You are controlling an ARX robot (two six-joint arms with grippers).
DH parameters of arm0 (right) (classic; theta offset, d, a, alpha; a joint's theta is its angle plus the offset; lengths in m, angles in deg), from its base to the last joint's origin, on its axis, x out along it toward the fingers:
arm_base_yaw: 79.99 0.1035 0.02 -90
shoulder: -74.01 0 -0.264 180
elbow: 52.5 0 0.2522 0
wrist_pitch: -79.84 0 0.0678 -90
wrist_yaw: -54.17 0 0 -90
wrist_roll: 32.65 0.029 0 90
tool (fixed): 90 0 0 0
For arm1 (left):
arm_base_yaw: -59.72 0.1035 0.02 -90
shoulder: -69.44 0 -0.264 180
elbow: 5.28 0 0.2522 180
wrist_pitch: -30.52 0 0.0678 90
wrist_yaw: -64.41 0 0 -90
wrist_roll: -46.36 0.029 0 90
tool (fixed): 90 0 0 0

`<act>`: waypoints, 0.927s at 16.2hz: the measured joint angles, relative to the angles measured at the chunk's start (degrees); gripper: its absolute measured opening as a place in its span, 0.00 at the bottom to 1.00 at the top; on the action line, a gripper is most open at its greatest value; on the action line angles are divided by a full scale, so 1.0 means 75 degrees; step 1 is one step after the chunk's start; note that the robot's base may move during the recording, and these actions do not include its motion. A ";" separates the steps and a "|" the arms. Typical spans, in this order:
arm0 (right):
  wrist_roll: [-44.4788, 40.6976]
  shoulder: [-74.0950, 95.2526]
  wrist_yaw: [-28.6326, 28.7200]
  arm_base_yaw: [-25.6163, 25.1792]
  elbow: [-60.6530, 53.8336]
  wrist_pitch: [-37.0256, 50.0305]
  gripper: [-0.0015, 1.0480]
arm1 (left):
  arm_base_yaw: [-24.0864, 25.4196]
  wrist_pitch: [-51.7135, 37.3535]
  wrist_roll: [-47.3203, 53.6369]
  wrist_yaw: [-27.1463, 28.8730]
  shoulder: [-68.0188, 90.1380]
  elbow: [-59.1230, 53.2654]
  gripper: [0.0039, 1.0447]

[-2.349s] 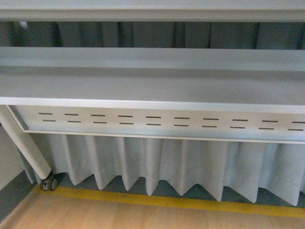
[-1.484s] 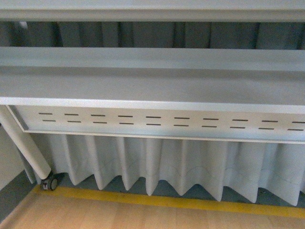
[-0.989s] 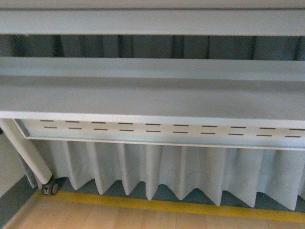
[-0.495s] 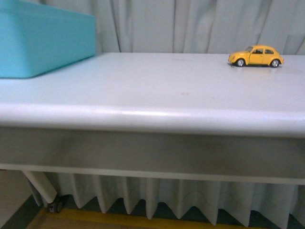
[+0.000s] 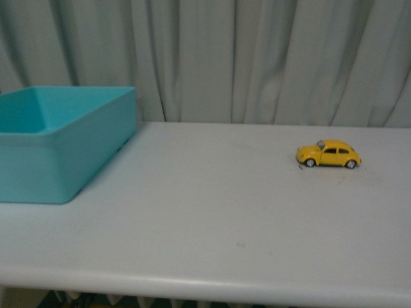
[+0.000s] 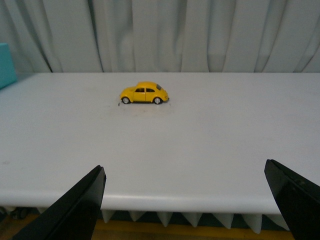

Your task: Wind up and store yellow beetle toy

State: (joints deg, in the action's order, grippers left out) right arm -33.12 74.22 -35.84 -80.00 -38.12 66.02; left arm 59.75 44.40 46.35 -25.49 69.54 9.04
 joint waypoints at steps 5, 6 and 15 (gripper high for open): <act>0.0006 0.0000 -0.0003 0.0000 0.0000 -0.0017 0.94 | 0.0000 0.0012 0.0006 -0.0006 0.0000 0.0000 0.94; 0.0006 0.0000 0.0000 0.0000 0.0000 -0.0015 0.94 | 0.0000 0.0006 0.0003 -0.0003 0.0000 0.0000 0.94; 0.0006 0.0000 -0.0003 0.0000 0.0000 -0.0017 0.94 | 0.0000 -0.0006 0.0003 -0.0009 0.0000 0.0000 0.94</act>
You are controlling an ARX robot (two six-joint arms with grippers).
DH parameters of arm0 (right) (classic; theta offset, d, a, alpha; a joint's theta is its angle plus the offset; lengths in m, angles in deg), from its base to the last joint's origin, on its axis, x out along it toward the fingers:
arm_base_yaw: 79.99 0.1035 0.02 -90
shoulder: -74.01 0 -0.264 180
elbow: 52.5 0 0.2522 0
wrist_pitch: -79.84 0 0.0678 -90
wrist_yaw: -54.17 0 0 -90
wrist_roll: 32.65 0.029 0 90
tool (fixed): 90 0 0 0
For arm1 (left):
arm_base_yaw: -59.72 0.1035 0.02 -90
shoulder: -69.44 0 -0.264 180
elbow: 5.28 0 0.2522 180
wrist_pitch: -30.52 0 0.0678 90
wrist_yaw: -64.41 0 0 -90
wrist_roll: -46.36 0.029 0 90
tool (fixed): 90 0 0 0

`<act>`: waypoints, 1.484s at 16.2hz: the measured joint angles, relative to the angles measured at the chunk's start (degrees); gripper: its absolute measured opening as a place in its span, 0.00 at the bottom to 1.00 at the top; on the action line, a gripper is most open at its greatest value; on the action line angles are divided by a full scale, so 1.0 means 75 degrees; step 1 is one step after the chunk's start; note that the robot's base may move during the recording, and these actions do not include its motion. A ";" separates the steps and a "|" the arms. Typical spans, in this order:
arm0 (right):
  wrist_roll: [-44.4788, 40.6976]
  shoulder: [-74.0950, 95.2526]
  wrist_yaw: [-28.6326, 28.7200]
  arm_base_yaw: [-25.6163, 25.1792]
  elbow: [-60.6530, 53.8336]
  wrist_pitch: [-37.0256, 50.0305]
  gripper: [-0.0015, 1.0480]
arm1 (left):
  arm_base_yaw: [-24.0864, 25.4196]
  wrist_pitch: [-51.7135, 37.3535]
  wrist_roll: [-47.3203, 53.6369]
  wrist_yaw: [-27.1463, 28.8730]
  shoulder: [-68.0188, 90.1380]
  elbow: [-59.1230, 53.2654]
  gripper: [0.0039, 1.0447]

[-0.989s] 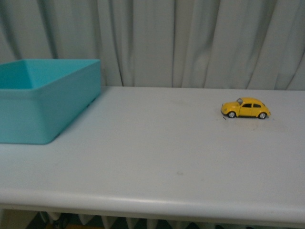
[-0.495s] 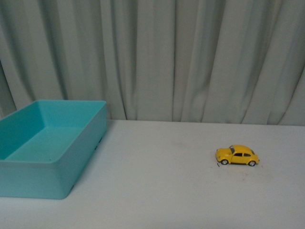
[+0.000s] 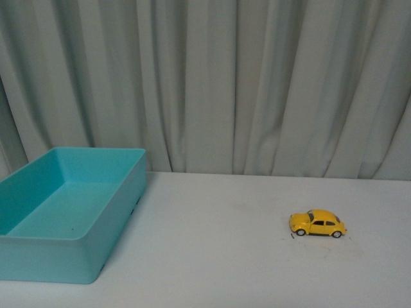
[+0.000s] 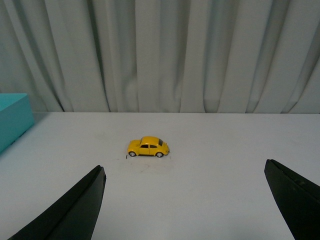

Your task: Wind up and store yellow beetle toy

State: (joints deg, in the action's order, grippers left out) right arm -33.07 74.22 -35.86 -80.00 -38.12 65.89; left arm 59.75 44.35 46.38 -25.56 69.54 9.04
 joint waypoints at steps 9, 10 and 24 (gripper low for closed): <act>0.0000 0.0000 0.0003 0.0000 0.0000 0.0000 0.94 | 0.0000 0.0000 0.0000 0.0000 0.0000 0.0000 0.94; 0.0000 0.0000 0.0000 0.0000 0.0000 0.0000 0.94 | 0.0000 0.0000 0.0000 0.0000 0.0000 0.0000 0.94; 0.0000 0.0000 0.0000 0.0000 0.0000 0.0000 0.94 | 0.0000 0.0003 0.0000 0.0000 0.0000 0.0000 0.94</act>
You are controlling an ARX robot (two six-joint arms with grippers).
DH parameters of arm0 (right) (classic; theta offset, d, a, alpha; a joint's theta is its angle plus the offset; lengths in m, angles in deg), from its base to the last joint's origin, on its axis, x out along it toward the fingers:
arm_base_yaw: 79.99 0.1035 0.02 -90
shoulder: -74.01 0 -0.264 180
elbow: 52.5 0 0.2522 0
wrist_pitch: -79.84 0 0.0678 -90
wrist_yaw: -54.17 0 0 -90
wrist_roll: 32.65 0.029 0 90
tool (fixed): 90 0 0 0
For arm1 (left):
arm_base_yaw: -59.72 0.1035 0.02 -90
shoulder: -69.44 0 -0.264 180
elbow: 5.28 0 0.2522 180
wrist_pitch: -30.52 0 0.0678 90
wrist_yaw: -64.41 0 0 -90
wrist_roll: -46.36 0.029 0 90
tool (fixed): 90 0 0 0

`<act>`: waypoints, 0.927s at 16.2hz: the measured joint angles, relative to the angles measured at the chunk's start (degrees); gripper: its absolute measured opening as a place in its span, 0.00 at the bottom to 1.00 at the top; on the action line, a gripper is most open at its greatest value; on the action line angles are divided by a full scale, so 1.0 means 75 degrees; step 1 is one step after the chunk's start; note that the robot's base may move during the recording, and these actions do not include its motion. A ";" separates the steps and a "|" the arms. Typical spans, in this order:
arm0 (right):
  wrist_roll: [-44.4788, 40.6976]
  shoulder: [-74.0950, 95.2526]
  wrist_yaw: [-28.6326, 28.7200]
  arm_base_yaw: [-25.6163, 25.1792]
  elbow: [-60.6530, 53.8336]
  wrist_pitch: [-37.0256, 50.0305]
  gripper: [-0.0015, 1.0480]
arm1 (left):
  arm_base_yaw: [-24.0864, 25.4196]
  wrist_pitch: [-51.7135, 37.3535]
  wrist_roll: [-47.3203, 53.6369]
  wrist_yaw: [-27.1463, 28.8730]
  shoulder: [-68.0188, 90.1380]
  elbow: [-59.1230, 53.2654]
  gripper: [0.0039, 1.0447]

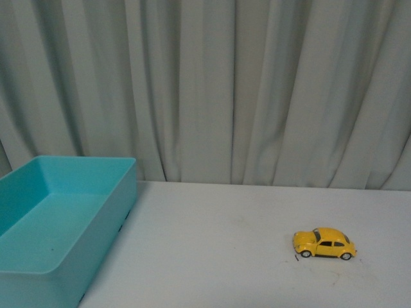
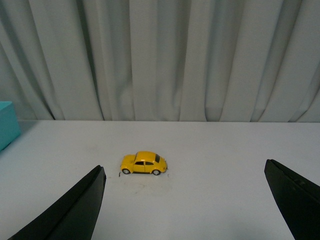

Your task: Wind up and store yellow beetle toy

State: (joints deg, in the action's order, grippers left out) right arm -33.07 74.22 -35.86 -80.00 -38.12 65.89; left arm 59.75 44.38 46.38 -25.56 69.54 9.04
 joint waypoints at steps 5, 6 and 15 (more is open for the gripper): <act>0.0000 0.0000 0.0000 0.0000 0.0000 0.0003 0.94 | 0.0000 0.0009 0.0000 0.0000 0.0000 0.0000 0.94; 0.0000 0.0000 0.0000 0.0000 0.0000 -0.0009 0.94 | 0.0000 0.0009 0.0000 0.0000 0.0000 0.0000 0.94; -0.0003 0.0000 0.0000 0.0000 0.0000 -0.0003 0.94 | 0.0000 0.0012 0.0000 0.0000 0.0000 0.0000 0.94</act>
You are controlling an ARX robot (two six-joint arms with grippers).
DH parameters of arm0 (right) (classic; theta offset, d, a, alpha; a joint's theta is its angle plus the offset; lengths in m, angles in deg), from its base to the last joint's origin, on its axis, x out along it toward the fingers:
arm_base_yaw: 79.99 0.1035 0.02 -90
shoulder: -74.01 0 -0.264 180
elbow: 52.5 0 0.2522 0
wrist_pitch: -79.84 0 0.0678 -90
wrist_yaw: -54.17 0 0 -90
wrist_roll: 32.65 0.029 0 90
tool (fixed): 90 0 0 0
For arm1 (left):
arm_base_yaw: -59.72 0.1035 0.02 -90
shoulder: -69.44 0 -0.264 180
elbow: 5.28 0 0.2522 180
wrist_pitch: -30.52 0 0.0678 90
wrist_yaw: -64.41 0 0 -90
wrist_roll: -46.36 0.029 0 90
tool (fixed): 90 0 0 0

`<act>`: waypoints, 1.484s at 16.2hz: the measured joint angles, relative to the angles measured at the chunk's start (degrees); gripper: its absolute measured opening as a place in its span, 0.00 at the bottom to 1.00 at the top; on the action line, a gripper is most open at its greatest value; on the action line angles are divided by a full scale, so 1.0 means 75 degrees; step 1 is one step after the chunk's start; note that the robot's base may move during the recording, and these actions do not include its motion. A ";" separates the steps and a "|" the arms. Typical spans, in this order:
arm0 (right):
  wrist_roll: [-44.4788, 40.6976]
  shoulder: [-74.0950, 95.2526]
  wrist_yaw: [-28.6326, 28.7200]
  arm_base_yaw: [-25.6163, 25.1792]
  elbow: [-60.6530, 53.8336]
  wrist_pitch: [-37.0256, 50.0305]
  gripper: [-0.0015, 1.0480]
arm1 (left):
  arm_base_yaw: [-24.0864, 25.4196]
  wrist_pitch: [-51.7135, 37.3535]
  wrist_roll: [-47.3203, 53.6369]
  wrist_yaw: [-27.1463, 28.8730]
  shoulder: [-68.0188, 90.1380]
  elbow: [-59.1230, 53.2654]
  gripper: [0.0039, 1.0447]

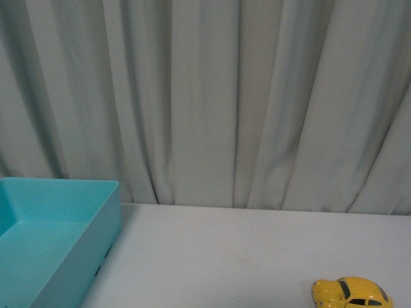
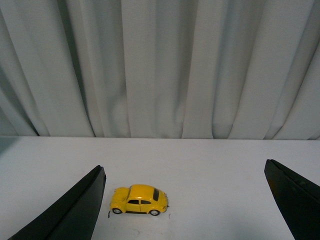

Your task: Wind up and store yellow beetle toy

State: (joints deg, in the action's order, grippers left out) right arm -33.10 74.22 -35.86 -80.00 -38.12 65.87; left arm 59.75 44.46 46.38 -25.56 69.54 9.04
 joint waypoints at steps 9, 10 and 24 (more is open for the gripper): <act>0.0154 0.4211 0.6493 -0.1813 0.0090 0.4170 0.94 | 0.0000 0.0000 0.0000 0.0000 0.0000 0.0000 0.94; 0.0414 0.5831 0.8055 -0.1711 0.0090 0.6102 0.94 | -0.0003 -0.0003 0.0000 0.0003 0.0000 0.0000 0.94; -0.2757 1.2485 0.6551 -0.1585 0.7015 0.5584 0.94 | 0.0000 -0.0003 0.0000 0.0000 0.0000 0.0000 0.94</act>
State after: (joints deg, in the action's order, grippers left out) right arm -53.77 167.85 13.27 -91.89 14.49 107.75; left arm 59.75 44.44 46.38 -25.56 69.54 9.04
